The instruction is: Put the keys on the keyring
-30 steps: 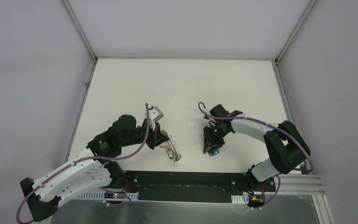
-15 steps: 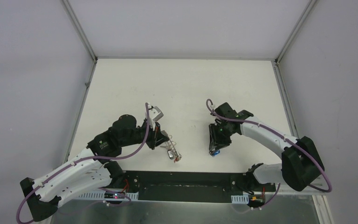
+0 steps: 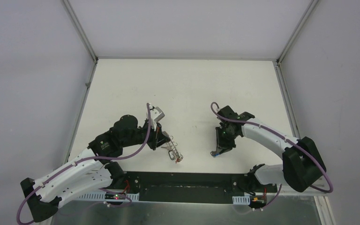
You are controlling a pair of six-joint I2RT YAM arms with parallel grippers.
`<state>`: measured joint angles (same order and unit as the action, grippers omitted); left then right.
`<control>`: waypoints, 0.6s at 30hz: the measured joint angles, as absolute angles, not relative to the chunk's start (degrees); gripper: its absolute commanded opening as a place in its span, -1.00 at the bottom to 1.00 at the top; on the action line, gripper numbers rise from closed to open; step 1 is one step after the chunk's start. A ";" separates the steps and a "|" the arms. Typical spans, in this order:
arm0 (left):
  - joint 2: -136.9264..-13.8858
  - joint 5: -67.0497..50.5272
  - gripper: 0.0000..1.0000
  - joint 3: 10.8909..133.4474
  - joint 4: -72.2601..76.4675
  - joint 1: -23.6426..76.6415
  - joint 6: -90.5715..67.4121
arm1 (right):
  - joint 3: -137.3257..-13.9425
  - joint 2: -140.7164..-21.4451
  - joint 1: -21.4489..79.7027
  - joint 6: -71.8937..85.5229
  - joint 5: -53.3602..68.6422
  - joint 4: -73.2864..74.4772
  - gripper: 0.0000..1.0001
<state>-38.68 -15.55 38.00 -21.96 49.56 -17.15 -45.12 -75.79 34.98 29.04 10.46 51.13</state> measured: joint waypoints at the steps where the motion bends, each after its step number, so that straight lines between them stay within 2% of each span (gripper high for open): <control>1: -38.68 -15.55 -1.00 38.00 -21.96 49.56 -17.15 | -44.42 -75.79 34.63 29.34 11.40 50.35 -0.61; 13: -38.68 -15.55 -1.00 38.00 -21.96 49.56 -17.19 | -40.32 -79.00 31.68 30.37 17.93 43.77 -0.62; 18: -38.68 -15.55 -1.00 38.00 -21.96 49.56 -17.19 | -40.16 -81.38 31.62 30.11 18.52 42.02 -0.73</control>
<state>-38.68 -15.55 38.00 -21.96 49.56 -17.19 -40.16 -81.38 31.62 30.11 18.52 42.02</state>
